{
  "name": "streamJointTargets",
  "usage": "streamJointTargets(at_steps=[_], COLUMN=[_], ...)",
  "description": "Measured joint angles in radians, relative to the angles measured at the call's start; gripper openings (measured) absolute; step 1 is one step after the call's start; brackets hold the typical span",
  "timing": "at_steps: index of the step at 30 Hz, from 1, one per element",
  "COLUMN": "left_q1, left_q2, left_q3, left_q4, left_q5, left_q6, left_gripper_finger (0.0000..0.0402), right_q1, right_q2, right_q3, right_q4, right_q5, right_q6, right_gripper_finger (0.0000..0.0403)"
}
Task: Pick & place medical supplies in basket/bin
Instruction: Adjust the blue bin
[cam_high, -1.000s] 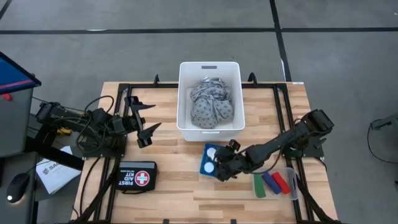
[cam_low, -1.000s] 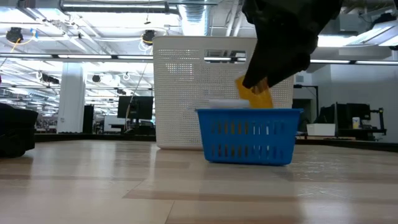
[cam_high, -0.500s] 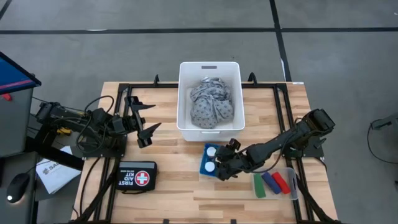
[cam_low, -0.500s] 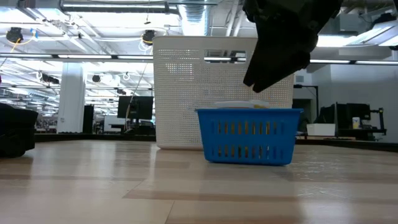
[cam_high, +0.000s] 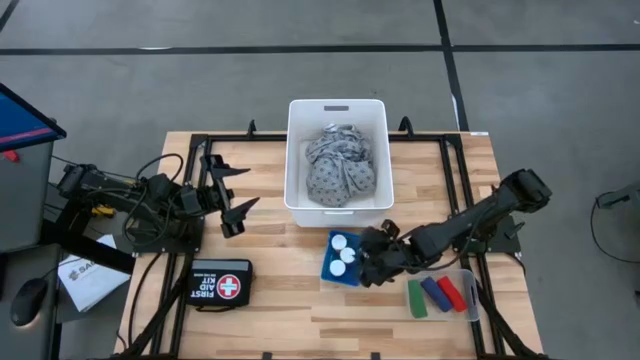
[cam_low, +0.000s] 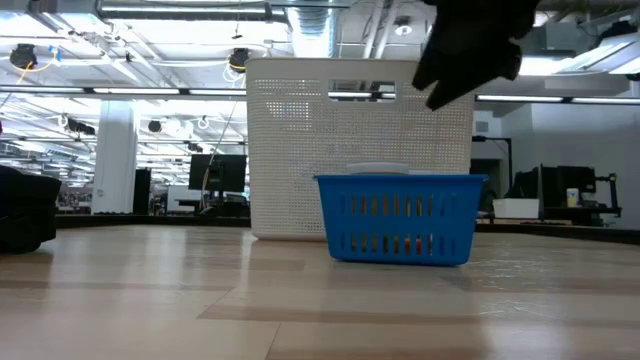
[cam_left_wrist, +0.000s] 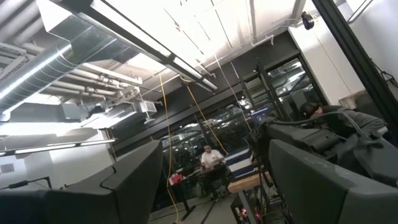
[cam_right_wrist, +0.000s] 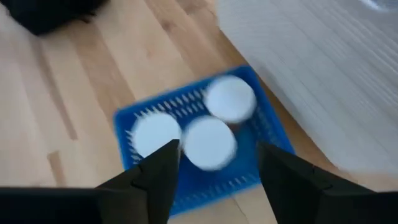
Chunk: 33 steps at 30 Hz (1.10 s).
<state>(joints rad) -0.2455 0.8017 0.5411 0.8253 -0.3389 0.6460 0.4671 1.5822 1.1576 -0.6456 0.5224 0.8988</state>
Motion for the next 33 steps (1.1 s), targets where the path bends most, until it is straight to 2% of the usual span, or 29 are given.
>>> streamJointTargets(at_steps=[4, 7, 16, 24, 33], left_q1=[0.0, 0.0, 0.0, 0.0, 0.0], left_q2=[0.0, 0.0, 0.0, 0.0, 0.0], left_q3=[0.0, 0.0, 0.0, 0.0, 0.0], left_q4=[0.0, 0.001, 0.001, 0.002, 0.002], left_q5=[0.0, 0.0, 0.0, 0.0, 0.0], left_q6=[0.0, 0.0, 0.0, 0.0, 0.0], left_gripper_finger=[0.0285, 0.0285, 0.0285, 0.0285, 0.0285], right_q1=[0.017, 0.027, -0.015, -0.045, -0.045], right_q2=[-0.007, 0.017, 0.108, 0.108, 0.108], right_q3=[-0.002, -0.001, -0.003, -0.002, -0.065], right_q4=[-0.083, -0.092, -0.159, -0.212, -0.163], right_q5=[0.0, -0.012, -0.115, -0.135, -0.137], right_q6=[0.097, 0.113, 0.13, 0.186, 0.235], right_gripper_finger=[0.0181, 0.0149, 0.0011, 0.0003, 0.0001])
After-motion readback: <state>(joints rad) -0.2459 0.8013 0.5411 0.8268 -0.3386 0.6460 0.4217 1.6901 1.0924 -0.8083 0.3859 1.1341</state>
